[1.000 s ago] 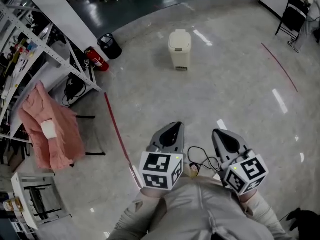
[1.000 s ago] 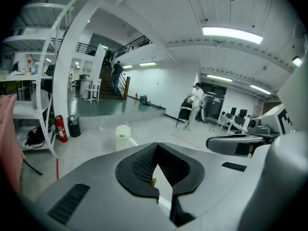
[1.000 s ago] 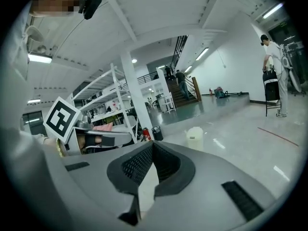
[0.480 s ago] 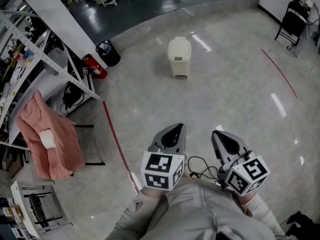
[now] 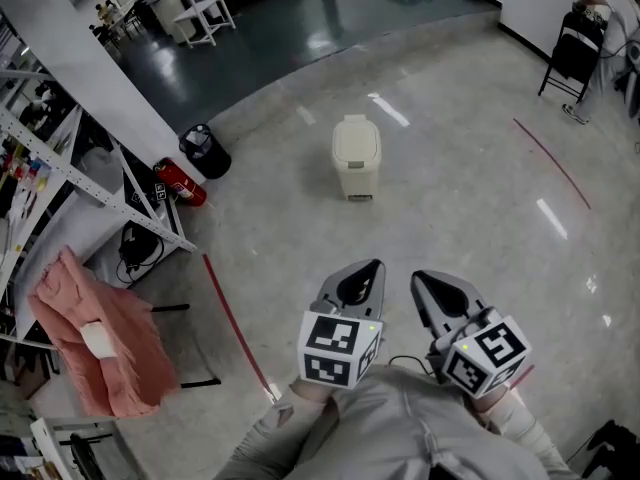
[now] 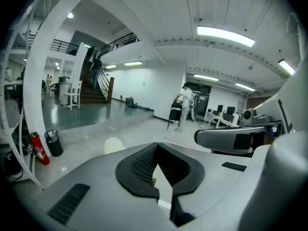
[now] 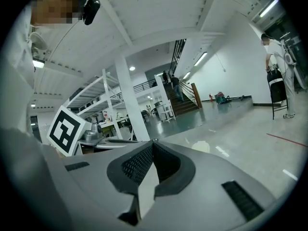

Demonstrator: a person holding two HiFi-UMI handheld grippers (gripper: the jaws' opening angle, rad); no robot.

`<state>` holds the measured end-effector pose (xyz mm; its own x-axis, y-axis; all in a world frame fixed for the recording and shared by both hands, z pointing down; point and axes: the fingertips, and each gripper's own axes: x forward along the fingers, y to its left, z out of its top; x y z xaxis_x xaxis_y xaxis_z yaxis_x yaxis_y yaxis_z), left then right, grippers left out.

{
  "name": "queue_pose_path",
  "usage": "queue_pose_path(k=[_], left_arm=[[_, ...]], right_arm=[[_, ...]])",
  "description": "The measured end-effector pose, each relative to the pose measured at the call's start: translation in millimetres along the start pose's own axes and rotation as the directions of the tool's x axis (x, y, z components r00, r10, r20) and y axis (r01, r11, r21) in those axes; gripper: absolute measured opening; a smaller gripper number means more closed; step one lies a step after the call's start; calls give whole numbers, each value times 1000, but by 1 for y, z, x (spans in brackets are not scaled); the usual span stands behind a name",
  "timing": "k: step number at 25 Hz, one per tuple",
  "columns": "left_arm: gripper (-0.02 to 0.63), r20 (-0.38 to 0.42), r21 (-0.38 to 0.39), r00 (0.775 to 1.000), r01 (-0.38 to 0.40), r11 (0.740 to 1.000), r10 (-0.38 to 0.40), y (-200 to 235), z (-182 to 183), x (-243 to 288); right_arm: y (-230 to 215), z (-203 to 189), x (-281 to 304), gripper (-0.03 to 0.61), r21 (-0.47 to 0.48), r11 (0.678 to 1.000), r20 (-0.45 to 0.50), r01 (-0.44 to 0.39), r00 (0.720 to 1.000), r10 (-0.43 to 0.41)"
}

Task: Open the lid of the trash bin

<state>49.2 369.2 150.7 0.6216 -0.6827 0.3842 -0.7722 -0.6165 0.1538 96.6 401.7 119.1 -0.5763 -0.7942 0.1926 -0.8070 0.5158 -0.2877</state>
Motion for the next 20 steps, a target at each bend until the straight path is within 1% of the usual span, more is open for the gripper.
queue_pose_path(k=[4,8,16,20], left_arm=[[5,2,1,1000,7,1000,-7,44,18,20],[5,-8,-3,1000,15,1000,-15,79,26,38],[5,-40,-11,999,6,1000,-7,138,34,70],[5,-56,-19,998,12,1000,-13,159,34,83]], right_arm=[[-15,16,45,-4,12,999,9,33,999,-34],[-26,22,78,-3,4,998,3,66,998,-66],[-42,38,149,-3,-3,998,-28,65,998,-65],[-49,42,174,-3,-6,997,-33,71,997,-71]])
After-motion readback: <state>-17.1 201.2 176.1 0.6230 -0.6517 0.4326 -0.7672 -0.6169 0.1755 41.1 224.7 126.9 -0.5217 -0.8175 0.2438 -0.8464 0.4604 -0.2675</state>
